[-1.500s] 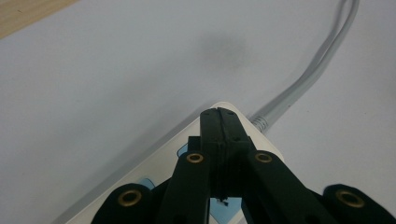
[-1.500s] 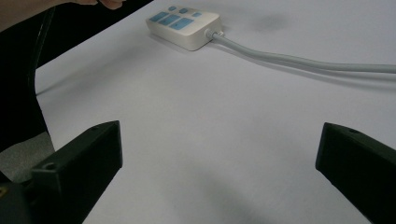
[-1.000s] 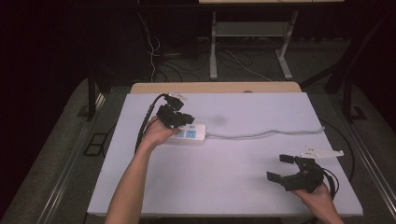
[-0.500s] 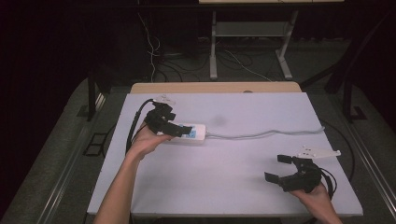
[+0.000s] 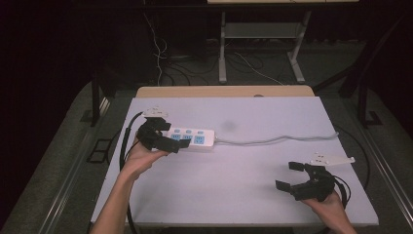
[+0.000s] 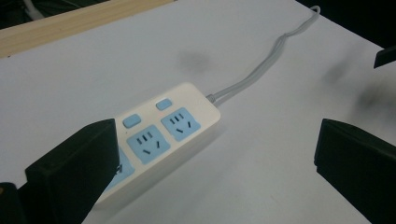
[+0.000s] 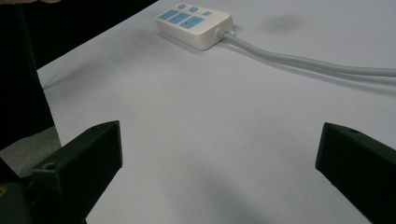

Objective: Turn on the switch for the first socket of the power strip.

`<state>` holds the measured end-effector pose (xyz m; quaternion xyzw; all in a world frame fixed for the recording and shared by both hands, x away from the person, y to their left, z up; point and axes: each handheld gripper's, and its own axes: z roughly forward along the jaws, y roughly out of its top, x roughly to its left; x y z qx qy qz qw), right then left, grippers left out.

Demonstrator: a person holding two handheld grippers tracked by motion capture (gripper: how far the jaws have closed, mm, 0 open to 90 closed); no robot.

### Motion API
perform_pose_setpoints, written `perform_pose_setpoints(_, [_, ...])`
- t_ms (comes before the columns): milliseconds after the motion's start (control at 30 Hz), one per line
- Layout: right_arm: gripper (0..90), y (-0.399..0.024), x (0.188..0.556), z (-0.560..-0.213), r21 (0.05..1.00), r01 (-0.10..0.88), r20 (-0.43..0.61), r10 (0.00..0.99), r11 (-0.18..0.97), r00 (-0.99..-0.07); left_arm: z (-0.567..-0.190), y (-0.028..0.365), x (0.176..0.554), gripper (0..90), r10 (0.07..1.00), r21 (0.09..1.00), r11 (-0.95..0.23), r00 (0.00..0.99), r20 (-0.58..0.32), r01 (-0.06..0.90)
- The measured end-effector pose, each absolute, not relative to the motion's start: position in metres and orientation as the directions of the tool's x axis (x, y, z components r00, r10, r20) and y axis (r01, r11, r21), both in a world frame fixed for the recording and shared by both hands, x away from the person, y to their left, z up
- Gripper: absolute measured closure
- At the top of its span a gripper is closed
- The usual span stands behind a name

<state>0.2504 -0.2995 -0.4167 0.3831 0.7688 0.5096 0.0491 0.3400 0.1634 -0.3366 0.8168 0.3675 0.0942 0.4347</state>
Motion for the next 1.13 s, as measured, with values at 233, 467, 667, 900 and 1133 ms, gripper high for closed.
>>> perform_pose_setpoints(233, [0.3, -0.298, 0.251, -0.417, 0.818, 0.543, 0.317, 0.640, 0.189, -0.700, -0.348, 0.174, 0.319, 0.0, 0.690, 0.797, -0.323, 0.703, -0.172, 0.511])
perform_pose_setpoints(467, [0.3, -0.298, 0.250, -0.417, 0.820, 0.542, 0.317, 0.640, 0.186, -0.700, -0.367, 0.181, 0.297, 0.0, 0.694, 0.813, -0.289, 0.695, -0.185, 0.505])
perform_pose_setpoints(667, [0.3, -0.297, 0.250, -0.417, 0.819, 0.541, 0.314, 0.637, 0.194, -0.704, -0.381, 0.184, 0.280, 0.0, 0.691, 0.823, -0.265, 0.694, -0.200, 0.502])
perform_pose_setpoints(900, [0.3, -0.296, 0.249, -0.418, 0.816, 0.545, 0.319, 0.635, 0.195, -0.704, -0.398, 0.177, 0.266, 0.0, 0.679, 0.826, -0.252, 0.700, -0.220, 0.504])
perform_pose_setpoints(1133, [0.3, -0.296, 0.249, -0.418, 0.814, 0.547, 0.321, 0.633, 0.197, -0.705, -0.419, 0.175, 0.262, 0.0, 0.676, 0.807, -0.264, 0.698, -0.235, 0.528])
